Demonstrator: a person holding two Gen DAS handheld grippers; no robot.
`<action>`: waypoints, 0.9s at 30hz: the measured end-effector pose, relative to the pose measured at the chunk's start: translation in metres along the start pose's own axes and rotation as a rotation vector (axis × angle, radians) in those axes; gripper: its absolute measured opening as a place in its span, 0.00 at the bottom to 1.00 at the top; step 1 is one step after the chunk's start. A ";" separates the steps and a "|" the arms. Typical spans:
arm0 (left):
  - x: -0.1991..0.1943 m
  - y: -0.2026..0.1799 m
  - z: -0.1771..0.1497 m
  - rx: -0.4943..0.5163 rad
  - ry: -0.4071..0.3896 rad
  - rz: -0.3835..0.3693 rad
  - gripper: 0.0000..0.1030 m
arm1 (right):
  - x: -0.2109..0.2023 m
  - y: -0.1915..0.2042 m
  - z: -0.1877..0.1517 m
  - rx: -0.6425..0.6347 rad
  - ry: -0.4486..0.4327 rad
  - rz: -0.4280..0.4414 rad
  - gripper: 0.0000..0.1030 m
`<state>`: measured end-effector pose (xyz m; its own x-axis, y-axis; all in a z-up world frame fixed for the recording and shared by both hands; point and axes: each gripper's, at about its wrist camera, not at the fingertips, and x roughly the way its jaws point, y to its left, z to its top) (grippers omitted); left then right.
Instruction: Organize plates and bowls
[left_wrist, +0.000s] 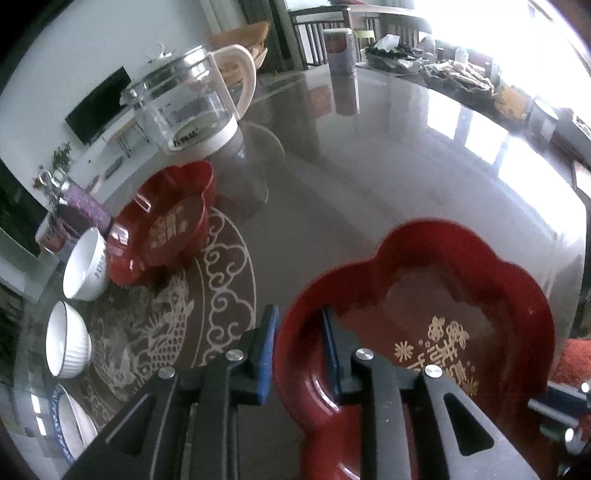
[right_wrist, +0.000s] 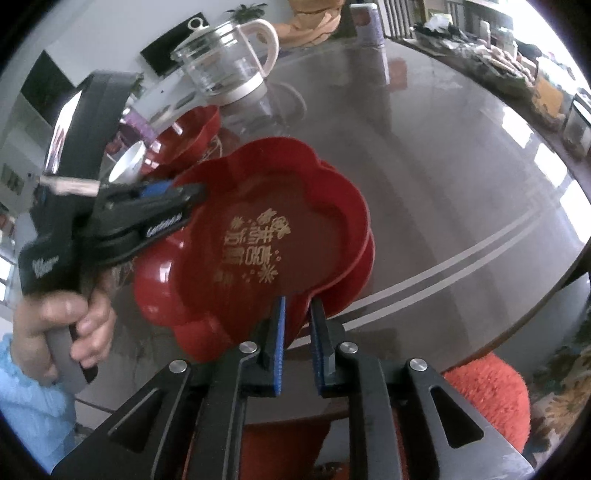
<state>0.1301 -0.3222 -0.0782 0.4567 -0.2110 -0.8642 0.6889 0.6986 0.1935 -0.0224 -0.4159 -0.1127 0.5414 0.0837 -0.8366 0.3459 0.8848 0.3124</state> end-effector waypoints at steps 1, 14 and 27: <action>-0.002 0.000 0.001 -0.001 -0.015 0.012 0.26 | -0.002 0.000 -0.002 0.003 -0.006 0.011 0.25; -0.086 0.052 -0.002 -0.193 -0.212 -0.022 0.82 | -0.079 0.024 0.012 -0.070 -0.334 -0.058 0.66; -0.088 0.095 -0.187 -0.372 -0.113 0.083 0.87 | -0.032 0.108 -0.032 -0.257 -0.357 -0.071 0.72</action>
<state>0.0502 -0.1092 -0.0708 0.5758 -0.2029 -0.7920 0.4055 0.9120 0.0611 -0.0274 -0.3085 -0.0667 0.7694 -0.1045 -0.6301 0.2139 0.9717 0.1001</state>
